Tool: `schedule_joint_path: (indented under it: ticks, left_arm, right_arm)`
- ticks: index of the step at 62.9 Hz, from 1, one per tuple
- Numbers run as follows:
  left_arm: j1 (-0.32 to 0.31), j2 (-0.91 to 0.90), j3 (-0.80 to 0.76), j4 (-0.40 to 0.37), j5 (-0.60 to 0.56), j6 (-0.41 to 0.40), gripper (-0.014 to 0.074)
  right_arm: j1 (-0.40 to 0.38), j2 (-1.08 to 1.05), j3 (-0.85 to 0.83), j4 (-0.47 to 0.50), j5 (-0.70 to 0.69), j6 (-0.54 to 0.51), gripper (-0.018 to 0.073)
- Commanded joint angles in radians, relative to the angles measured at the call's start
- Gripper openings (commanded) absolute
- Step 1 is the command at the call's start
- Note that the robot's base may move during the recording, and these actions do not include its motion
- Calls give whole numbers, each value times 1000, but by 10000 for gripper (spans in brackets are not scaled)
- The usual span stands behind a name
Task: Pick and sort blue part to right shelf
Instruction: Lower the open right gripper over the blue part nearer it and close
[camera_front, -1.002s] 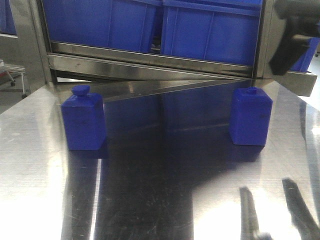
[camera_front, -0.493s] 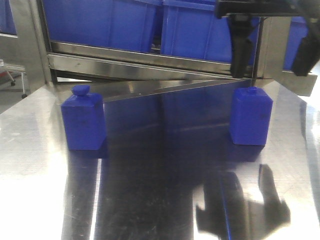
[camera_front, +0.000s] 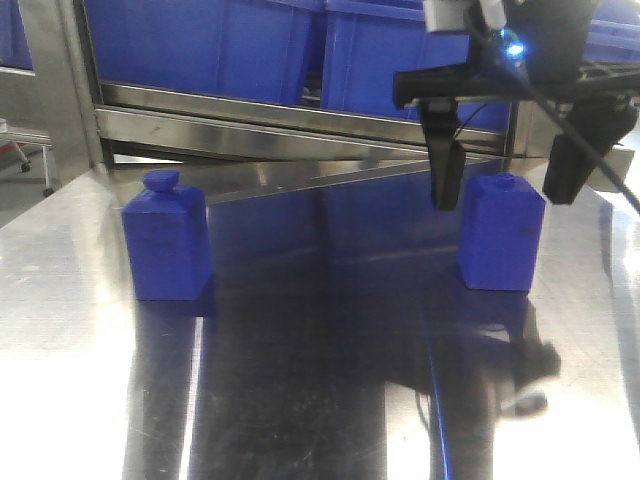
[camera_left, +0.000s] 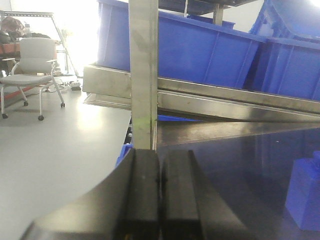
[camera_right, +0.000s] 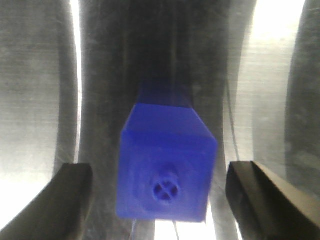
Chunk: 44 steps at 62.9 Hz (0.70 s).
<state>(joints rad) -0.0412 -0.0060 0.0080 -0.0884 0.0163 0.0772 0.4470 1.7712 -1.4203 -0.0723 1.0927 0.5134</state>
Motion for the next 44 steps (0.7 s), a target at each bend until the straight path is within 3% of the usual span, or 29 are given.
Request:
schedule_joint_path:
  ticks: [1,44]
  left_arm:
    - [0,-21,22,-1,-86,-4,123]
    - [0,-21,22,-1,-86,-4,123]
  right_arm:
    - [0,-23,-26,0,-30,1,614]
    - [-12,1,15,23,-80,8,612]
